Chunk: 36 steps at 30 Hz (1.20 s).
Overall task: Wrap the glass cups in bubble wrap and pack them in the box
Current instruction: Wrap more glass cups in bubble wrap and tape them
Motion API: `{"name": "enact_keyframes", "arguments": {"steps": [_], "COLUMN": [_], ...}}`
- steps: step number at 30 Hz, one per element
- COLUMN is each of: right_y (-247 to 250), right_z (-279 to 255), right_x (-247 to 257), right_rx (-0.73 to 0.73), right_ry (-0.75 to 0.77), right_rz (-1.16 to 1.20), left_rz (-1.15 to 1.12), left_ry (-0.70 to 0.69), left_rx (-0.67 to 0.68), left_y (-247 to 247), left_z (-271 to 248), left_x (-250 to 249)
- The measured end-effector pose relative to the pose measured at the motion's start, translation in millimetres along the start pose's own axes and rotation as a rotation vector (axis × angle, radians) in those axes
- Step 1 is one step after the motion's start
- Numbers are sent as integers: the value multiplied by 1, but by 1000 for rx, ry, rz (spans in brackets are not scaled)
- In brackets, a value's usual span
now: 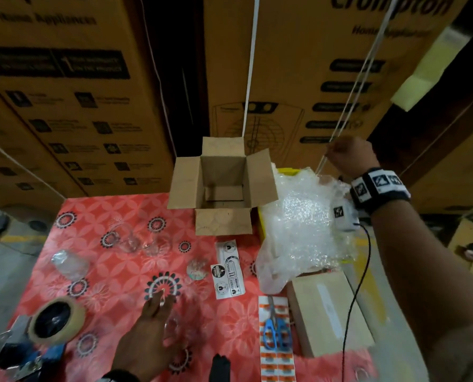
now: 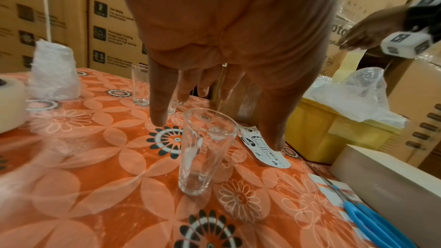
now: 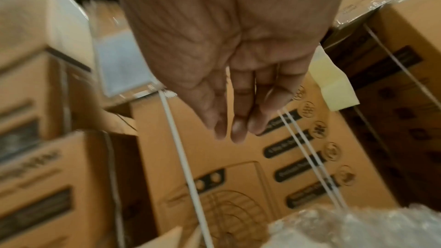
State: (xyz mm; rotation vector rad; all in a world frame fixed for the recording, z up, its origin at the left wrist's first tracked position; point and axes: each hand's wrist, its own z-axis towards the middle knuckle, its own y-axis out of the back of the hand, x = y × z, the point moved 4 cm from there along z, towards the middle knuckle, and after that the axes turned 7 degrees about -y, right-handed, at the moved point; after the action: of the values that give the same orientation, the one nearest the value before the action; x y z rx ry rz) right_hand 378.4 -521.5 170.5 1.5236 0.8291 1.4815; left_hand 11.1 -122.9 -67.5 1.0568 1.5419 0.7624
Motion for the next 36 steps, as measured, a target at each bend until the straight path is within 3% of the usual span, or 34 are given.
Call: {"name": "enact_keyframes", "arguments": {"steps": [5, 10, 14, 19, 27, 31, 33, 36], "right_y": [-55, -118, -144, -117, -96, -113, -125, -143], "right_z": [81, 103, 117, 114, 109, 107, 106, 107], "right_x": [-17, -36, -58, -54, -66, -58, -53, -50], "right_rx": [259, 552, 501, 272, 98, 233, 338, 327], "right_ry": [-18, -17, -63, -249, -284, -154, -54, 116], "right_rz": [-198, -323, -249, -153, 52, -131, -340, -687], "left_rz": [-15, -121, -152, -159, -189, -171, -195, -158], "left_ry": [65, 121, 135, 121, 140, 153, 195, 157], "left_rx": [-13, -34, -38, -36, -44, 0, 40, -11], "left_y": [-20, -37, -46, -45, -52, -58, -64, -60], "left_z": [-4, -15, -13, -9, -5, -10, -15, -15], "left_x": [12, 28, 36, 33, 44, 53, 57, 54]}}
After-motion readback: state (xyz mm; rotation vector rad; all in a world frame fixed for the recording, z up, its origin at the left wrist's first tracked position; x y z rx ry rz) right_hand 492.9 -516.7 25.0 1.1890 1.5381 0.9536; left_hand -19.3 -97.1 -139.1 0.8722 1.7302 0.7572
